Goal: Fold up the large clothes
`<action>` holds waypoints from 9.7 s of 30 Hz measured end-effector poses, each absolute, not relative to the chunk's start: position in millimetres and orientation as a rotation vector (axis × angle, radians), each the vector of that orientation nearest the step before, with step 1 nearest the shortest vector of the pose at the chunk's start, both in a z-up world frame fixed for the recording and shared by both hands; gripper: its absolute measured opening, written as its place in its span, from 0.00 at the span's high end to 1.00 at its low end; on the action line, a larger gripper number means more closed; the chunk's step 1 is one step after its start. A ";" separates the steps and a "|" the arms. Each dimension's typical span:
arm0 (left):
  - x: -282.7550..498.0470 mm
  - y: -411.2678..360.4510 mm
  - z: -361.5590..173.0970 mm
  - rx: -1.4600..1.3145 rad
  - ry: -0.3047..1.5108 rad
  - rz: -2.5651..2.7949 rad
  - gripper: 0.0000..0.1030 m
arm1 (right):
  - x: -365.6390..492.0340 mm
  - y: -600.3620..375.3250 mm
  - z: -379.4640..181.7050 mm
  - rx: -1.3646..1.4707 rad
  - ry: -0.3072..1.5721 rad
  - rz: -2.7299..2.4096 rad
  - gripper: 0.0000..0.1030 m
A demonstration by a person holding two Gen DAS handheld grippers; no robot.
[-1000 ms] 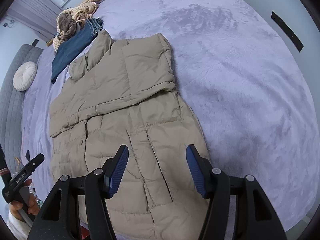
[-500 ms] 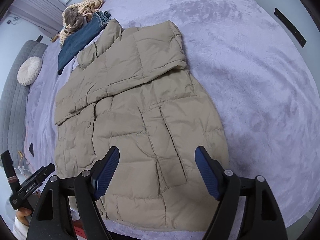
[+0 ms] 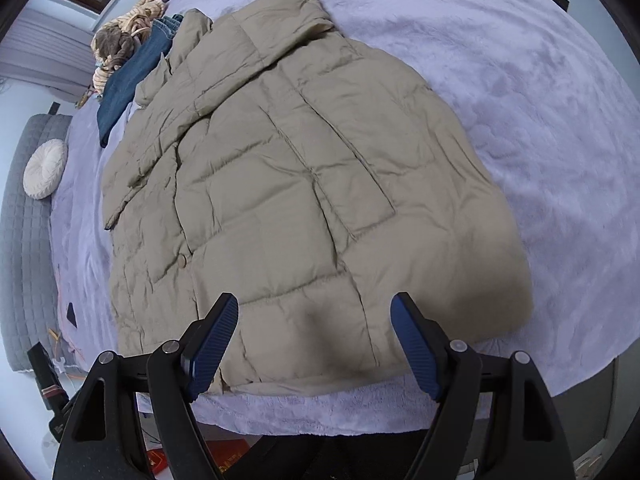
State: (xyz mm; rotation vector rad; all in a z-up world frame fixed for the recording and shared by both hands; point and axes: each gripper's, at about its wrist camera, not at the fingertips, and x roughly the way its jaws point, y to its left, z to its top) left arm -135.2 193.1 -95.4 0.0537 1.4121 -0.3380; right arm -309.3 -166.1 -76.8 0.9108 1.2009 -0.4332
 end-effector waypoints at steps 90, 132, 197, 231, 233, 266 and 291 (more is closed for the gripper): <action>132.8 86.3 18.8 -0.231 0.971 -0.388 0.86 | -27.4 -337.9 6.9 0.796 0.966 -0.177 0.94; 199.8 -13.4 -71.7 0.000 1.006 -0.624 0.63 | 65.2 -331.0 -74.9 0.752 0.995 -0.107 0.87; 88.3 92.2 -108.6 0.070 1.276 -0.275 0.35 | -97.9 -291.0 -96.0 0.914 1.084 -0.353 0.35; 52.3 88.1 -137.4 0.081 1.329 -0.266 0.01 | -149.3 -276.6 -139.8 1.087 1.046 -0.385 0.21; 52.1 86.7 -141.4 0.082 1.331 -0.266 0.01 | -149.9 -278.7 -144.4 1.098 1.037 -0.385 0.18; 87.1 154.9 -175.3 -0.522 1.373 -0.471 0.01 | -142.9 -296.0 -166.8 1.287 0.891 -0.343 0.00; 165.2 124.9 -198.1 -0.639 1.209 -0.365 0.72 | -77.2 -314.0 -205.2 1.466 0.794 -0.203 0.00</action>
